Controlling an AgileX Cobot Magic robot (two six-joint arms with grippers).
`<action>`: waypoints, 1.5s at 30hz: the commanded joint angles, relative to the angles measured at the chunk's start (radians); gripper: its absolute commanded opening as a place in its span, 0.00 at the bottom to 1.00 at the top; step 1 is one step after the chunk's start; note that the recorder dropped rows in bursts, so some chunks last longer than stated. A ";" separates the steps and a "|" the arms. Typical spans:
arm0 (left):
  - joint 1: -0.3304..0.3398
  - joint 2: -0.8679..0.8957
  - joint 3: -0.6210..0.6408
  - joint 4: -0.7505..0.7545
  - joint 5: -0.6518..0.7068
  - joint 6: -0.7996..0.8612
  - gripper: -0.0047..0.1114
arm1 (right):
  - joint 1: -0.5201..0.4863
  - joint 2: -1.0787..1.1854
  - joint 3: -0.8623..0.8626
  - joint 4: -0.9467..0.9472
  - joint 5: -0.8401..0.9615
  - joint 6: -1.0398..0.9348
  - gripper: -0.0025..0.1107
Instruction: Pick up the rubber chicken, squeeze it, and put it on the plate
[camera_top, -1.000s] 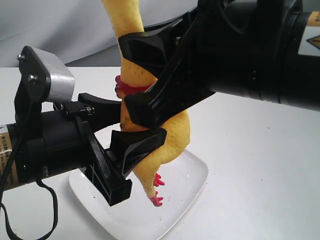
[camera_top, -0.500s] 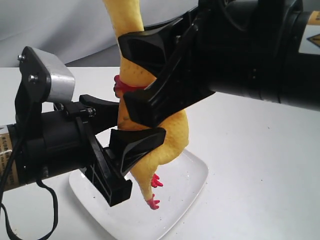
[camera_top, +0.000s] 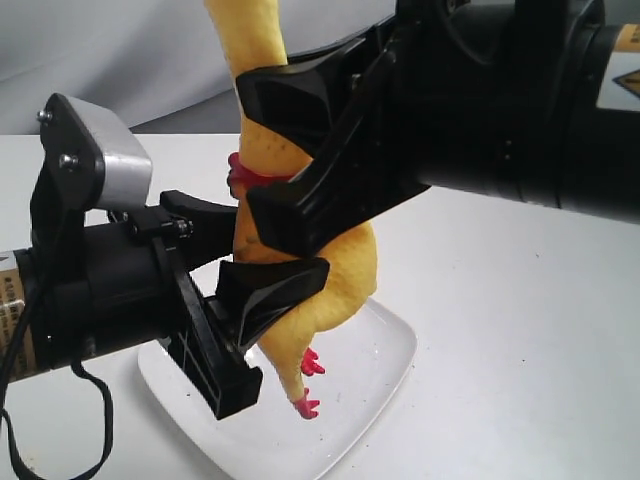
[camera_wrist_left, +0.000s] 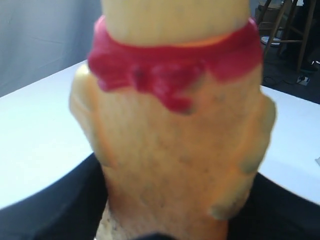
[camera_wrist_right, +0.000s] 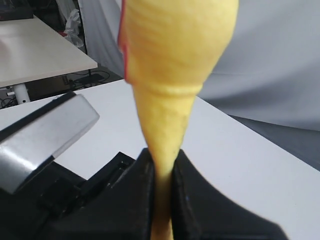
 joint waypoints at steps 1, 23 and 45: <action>-0.002 0.000 0.007 0.114 -0.018 -0.052 0.80 | 0.001 -0.003 -0.001 0.000 -0.031 0.002 0.02; -0.002 -0.756 0.007 0.125 0.257 -0.239 0.04 | -0.001 0.147 -0.006 -0.610 0.197 -0.049 0.02; -0.002 -0.758 0.008 0.123 0.430 -0.195 0.04 | 0.001 0.641 -0.006 -0.331 -0.086 -0.056 0.02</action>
